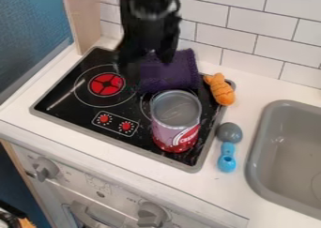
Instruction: Move the can to the lower right of burner
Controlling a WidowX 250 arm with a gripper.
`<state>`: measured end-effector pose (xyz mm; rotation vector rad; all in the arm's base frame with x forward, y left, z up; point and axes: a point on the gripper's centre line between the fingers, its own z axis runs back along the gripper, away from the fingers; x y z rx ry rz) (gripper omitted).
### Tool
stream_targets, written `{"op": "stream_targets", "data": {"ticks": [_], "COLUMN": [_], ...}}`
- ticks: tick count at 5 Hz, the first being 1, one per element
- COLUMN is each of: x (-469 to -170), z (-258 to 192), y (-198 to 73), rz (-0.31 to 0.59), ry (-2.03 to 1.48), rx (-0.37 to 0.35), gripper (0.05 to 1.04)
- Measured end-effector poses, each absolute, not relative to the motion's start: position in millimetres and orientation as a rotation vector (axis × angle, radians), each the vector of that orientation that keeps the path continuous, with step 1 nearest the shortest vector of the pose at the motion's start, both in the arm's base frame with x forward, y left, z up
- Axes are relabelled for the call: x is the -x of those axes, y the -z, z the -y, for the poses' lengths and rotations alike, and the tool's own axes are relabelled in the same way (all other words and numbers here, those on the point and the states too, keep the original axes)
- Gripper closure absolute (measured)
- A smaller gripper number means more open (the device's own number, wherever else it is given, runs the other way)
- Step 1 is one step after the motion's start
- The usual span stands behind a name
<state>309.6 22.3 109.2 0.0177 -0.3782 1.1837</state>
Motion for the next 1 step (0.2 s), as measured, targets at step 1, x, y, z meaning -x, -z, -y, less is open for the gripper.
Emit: {"op": "stream_targets", "data": {"ticks": [1], "x": [-311.7], "z": [-26.3], "y": [-126.2], "rz": [0.355], "ry": [-1.175], "rx": [0.019], "gripper": [0.085]}}
